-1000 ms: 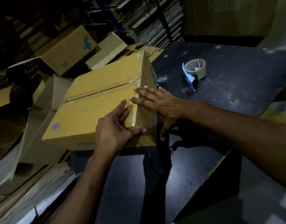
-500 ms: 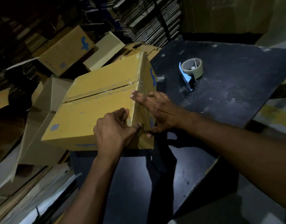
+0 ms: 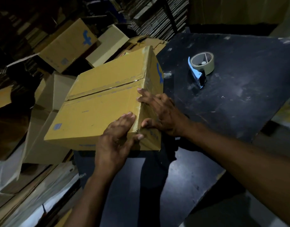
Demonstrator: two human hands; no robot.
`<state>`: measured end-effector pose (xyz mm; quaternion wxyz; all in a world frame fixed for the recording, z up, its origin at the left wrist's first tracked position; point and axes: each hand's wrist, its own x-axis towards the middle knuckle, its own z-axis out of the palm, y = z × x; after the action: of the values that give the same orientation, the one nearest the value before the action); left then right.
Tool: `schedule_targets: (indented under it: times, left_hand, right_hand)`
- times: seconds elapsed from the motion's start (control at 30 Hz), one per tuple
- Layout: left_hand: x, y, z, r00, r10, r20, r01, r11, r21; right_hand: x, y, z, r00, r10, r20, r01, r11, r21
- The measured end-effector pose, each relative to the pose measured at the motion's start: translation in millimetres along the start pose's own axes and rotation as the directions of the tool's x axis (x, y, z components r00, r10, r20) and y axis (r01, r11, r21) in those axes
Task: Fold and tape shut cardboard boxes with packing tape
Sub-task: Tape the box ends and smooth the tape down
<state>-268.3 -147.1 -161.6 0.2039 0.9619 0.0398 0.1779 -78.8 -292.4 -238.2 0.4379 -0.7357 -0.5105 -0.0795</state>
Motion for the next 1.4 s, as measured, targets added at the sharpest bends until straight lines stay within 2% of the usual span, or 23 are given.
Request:
schedule_targets:
  times: [0.17,0.4,0.5,0.57,0.7,0.77,0.83,0.9,1.03,1.13,1.17,1.27,1.33,1.4]
  left_hand:
    - [-4,2,9,0.994,0.062,-0.095,-0.059,0.997,0.041]
    - [-7,21,43,0.918,0.016,-0.396,0.037,0.992,0.124]
    - [-25,22,38,0.922,0.016,-0.388,0.023,0.995,0.095]
    - [-46,17,17,0.952,0.012,-0.305,0.004,0.999,0.053]
    - [-73,0,-23,0.989,-0.127,-0.081,0.115,0.984,-0.138]
    - [-80,-7,-34,0.986,-0.155,-0.07,0.138,0.971,-0.196]
    - [-86,-8,-34,0.977,-0.176,-0.122,0.151,0.97,-0.193]
    - [-92,-2,-21,0.948,-0.217,-0.232,0.177,0.967,-0.184]
    - [-95,6,12,0.823,-0.263,-0.504,0.197,0.963,-0.181]
    - [-96,-3,14,0.797,-0.267,-0.542,0.177,0.961,-0.213]
    - [-96,-9,10,0.798,-0.282,-0.532,0.181,0.955,-0.235]
    - [-93,-28,-13,0.826,-0.349,-0.443,0.236,0.927,-0.29]
    - [-90,-39,-29,0.842,-0.4,-0.362,0.288,0.901,-0.325]
    - [-88,-41,-39,0.841,-0.418,-0.343,0.323,0.897,-0.303]
  right_hand:
    - [-3,-3,5,0.994,0.004,-0.11,0.006,0.996,0.092]
    - [-2,-4,8,0.99,0.019,-0.141,-0.007,0.996,0.087]
    - [-13,-19,-3,0.987,-0.009,-0.158,0.019,0.998,0.059]
    - [-19,-31,-16,0.98,-0.103,-0.168,0.108,0.994,0.016]
    - [9,-43,-28,0.975,-0.217,0.047,0.22,0.97,-0.099]
    - [29,-46,-26,0.945,-0.304,0.118,0.315,0.945,-0.085]
    - [42,-47,-24,0.91,-0.397,0.118,0.404,0.914,-0.034]
    - [46,-49,-23,0.896,-0.432,0.105,0.431,0.902,0.036]
    - [44,-59,-18,0.916,-0.357,0.184,0.339,0.933,0.123]
    - [54,-58,-28,0.909,-0.341,0.239,0.287,0.929,0.235]
    - [61,-53,-31,0.901,-0.349,0.256,0.302,0.931,0.205]
    - [84,-37,-26,0.85,-0.366,0.379,0.42,0.905,-0.067]
    - [84,-37,-14,0.818,-0.379,0.433,0.472,0.872,-0.128]
    - [77,-41,-2,0.821,-0.393,0.414,0.488,0.86,-0.151]
